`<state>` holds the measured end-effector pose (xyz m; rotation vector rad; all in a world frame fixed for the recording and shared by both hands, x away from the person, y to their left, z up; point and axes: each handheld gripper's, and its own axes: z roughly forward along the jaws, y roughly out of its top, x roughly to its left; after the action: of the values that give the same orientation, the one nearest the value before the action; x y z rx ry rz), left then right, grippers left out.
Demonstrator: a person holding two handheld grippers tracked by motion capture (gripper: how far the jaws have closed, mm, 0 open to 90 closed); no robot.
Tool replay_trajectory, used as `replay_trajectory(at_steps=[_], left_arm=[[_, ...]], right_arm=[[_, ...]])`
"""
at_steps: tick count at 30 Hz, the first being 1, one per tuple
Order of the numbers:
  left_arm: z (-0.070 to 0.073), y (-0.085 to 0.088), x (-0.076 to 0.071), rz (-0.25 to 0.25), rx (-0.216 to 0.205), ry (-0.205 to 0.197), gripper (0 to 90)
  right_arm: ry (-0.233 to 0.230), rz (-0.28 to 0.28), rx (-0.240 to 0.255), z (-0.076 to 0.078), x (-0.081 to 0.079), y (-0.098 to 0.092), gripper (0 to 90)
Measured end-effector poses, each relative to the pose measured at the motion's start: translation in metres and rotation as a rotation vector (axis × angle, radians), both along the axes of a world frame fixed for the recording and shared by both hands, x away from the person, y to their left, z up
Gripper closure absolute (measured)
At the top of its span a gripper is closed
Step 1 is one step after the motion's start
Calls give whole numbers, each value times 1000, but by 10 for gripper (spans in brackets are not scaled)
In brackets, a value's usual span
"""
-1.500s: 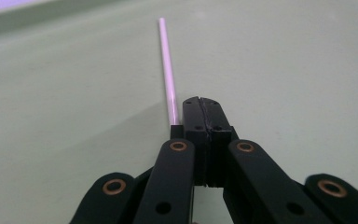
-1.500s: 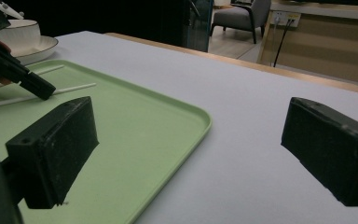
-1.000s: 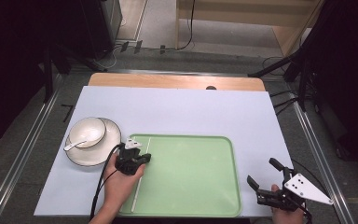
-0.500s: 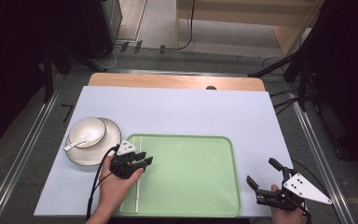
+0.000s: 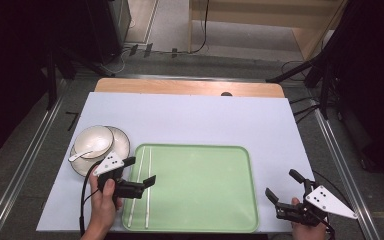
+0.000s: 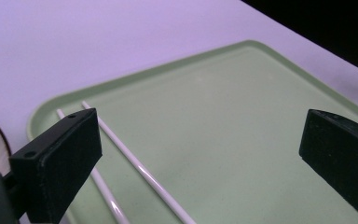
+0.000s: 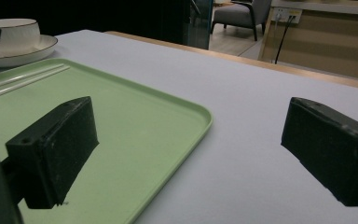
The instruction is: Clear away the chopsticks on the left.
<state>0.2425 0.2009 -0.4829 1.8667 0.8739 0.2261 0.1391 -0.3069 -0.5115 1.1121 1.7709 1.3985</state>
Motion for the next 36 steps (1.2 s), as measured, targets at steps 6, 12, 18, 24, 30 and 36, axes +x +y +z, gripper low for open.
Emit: replay_trajectory(at_steps=[6, 12, 18, 24, 30, 36], left_arm=[[4, 16, -9, -9, -8, -26, 0], [5, 32, -16, 4, 3, -51, 0], [6, 52, -21, 45, -8, -65, 0], [3, 64, -26, 58, -6, -64, 0], [3, 82, -31, 82, -11, -83, 0], [1, 99, -35, 103, -16, -89, 0]], right_arm=[[2, 1, 1, -1, 0, 0, 40], [7, 0, 1, -1, 1, 0, 40], [5, 0, 4, -2, 1, 0, 40], [9, 0, 4, -3, 1, 0, 40], [7, -8, 9, -4, 1, -1, 40], [5, -16, 12, -5, 1, -1, 40]])
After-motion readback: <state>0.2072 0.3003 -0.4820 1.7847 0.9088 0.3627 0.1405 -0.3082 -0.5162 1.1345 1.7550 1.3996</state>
